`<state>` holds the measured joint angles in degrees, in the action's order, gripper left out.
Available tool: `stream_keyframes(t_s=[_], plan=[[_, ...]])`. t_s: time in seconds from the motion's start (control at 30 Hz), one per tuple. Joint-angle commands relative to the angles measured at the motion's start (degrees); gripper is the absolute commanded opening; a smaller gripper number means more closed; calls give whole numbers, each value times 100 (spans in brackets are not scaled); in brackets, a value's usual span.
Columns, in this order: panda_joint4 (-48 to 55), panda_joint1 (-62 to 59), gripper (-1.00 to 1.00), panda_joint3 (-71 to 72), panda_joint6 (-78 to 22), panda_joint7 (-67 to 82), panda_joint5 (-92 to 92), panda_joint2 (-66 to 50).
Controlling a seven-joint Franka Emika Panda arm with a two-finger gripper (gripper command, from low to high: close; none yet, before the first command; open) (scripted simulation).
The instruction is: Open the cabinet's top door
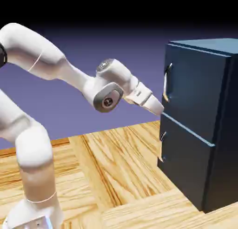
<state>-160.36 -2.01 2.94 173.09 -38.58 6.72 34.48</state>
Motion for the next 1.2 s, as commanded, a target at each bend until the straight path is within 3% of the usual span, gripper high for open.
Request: stream_keyframes(t_s=[0.0,1.17], plan=[[24,-100,0,109,-34,144,250,68],[851,-3595,0,3925,-1222,5174,8972,2435]])
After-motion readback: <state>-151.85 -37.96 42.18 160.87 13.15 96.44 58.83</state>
